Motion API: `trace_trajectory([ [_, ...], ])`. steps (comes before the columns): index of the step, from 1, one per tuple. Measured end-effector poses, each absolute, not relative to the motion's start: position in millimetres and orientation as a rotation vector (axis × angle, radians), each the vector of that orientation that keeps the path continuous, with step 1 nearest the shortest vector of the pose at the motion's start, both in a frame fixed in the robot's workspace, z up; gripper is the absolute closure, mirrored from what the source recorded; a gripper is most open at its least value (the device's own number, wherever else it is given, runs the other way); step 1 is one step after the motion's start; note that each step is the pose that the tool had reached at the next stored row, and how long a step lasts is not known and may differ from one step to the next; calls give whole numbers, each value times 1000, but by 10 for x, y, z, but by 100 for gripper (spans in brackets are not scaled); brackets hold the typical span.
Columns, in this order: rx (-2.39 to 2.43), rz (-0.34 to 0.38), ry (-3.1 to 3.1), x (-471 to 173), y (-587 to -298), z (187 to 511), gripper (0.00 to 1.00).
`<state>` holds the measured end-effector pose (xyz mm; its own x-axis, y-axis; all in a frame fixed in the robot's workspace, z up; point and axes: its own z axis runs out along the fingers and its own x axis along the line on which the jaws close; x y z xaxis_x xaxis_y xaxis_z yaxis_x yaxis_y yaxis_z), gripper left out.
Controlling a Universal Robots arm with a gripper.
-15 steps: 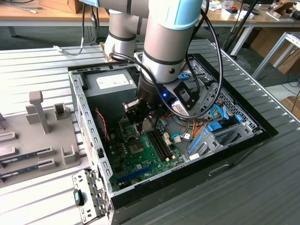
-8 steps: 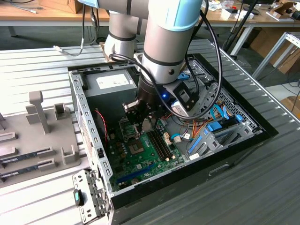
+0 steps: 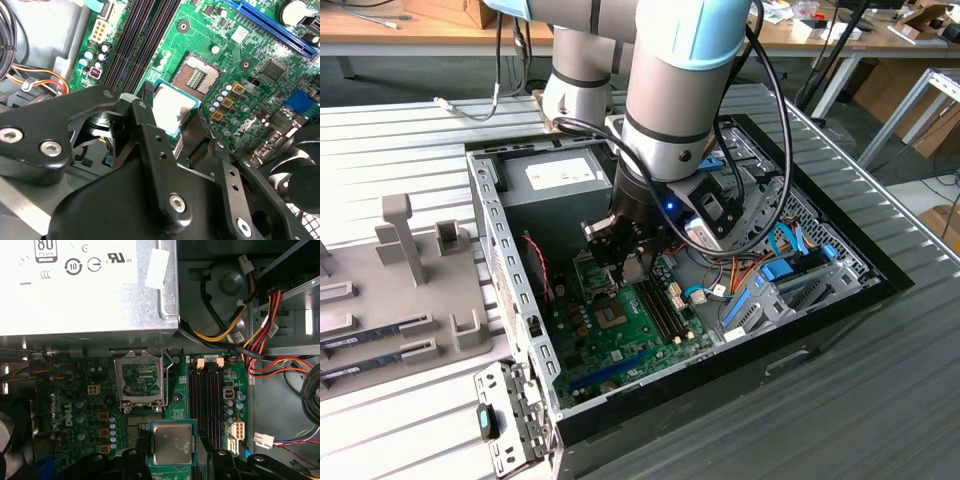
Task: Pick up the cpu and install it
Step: 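Place the cpu into insertion slot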
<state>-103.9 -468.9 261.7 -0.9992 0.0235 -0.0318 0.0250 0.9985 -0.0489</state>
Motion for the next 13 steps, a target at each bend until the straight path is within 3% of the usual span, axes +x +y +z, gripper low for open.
trace_trajectory([
  [13, 38, -77, 3109, -1039, -4689, 2579, 53],
])
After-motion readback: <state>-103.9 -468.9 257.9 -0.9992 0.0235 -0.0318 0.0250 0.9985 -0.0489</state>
